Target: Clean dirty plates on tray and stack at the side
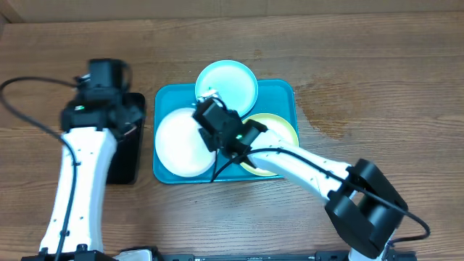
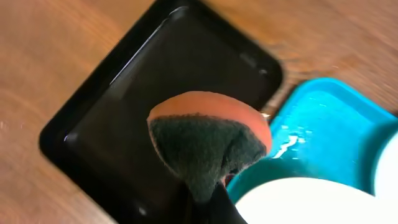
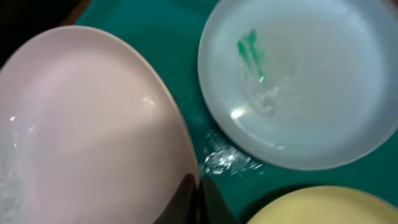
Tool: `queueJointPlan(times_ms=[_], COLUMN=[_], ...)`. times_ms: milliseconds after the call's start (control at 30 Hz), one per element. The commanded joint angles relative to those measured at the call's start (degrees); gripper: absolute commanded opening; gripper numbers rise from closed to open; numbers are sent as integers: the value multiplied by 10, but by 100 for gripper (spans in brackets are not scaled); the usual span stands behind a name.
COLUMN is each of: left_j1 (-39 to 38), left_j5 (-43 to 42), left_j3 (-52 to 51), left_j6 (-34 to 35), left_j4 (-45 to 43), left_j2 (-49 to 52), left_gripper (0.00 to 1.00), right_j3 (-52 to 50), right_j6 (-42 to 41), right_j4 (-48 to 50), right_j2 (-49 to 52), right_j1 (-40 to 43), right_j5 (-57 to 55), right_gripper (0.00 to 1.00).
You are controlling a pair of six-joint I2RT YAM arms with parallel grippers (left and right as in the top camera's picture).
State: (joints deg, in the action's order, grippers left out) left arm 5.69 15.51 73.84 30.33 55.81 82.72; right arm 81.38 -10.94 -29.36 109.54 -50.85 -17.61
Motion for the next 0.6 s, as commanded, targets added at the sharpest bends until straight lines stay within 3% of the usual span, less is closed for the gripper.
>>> queueJointPlan(times_ms=[0, 167, 267, 467, 567], left_j1=[52, 129, 167, 191, 191], left_j5=[-70, -71, -125, -151, -151], left_j3=[4, 4, 4, 4, 4], left_j6=[4, 2, 1, -5, -5], left_j4=[20, 48, 51, 50, 51], left_j2=[0, 1, 1, 2, 2], left_gripper=[4, 4, 4, 4, 4], right_j3=[56, 81, 81, 81, 81], right_j6=[94, 216, 287, 443, 472], right_j4=[-28, -3, 31, 65, 92], right_j2=[-26, -26, -26, -26, -26], right_j1=[-25, -55, -67, -94, -103], right_j5=[-189, -372, -453, -524, -561], right_gripper=[4, 4, 4, 4, 4])
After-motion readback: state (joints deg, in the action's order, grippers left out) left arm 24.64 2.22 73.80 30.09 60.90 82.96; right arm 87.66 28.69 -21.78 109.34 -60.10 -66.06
